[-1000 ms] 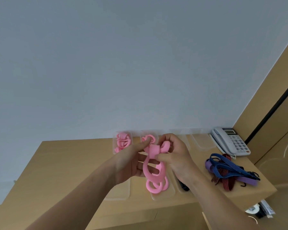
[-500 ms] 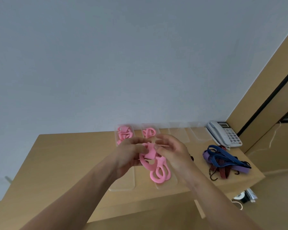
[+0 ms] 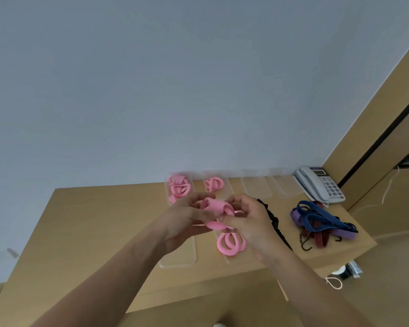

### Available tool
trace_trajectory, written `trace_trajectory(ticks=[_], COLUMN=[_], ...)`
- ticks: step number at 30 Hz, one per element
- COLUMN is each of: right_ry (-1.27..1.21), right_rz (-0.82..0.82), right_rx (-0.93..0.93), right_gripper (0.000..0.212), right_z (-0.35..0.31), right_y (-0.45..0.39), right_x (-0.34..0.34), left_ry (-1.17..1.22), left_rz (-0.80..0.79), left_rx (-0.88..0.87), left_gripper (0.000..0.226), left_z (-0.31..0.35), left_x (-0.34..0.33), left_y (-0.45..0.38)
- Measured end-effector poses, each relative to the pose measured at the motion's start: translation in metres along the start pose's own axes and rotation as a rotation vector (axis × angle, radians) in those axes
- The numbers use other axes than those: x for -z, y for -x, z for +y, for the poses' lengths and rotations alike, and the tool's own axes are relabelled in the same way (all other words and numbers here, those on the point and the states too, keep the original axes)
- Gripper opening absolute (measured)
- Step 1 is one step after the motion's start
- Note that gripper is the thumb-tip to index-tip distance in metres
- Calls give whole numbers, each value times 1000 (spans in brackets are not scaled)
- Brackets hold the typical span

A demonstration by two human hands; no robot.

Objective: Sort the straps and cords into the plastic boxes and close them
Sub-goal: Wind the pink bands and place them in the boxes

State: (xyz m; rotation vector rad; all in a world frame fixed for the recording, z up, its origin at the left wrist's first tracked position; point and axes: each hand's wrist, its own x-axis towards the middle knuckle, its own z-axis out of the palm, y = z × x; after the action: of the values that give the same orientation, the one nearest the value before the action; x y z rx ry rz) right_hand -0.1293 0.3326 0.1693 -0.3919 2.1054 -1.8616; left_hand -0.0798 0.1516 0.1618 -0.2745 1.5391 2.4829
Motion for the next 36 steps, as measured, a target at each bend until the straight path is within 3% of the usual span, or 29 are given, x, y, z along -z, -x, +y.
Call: trace_trajectory(ticks=[8, 15, 19, 22, 27, 32, 36], right_ry=[115, -120, -243, -260, -276, -137, 102], right_rz=[33, -81, -147, -85, -7, -55, -29], right_rx=[28, -102, -165, -119, -103, -188, -121], right_gripper=[36, 60, 28, 28, 36, 58, 47], right_z=[27, 40, 50, 63, 87, 107, 112], right_y=[-26, -70, -97, -120, -158, -188, -214], right_x=[7, 2, 10, 23, 48, 58, 64], left_ry=[81, 136, 98, 51, -203, -448, -775], left_rz=[116, 328, 363, 395, 434, 503, 594], left_rx=[67, -23, -48, -37, 16, 59, 71], left_gripper=[37, 42, 48, 46, 42, 38, 41], left_z=[-16, -8, -2, -7, -24, -42, -51], left_x=[3, 15, 14, 8, 0, -3, 3], left_y=[-28, -67, -102, -131, -172, -206, -227])
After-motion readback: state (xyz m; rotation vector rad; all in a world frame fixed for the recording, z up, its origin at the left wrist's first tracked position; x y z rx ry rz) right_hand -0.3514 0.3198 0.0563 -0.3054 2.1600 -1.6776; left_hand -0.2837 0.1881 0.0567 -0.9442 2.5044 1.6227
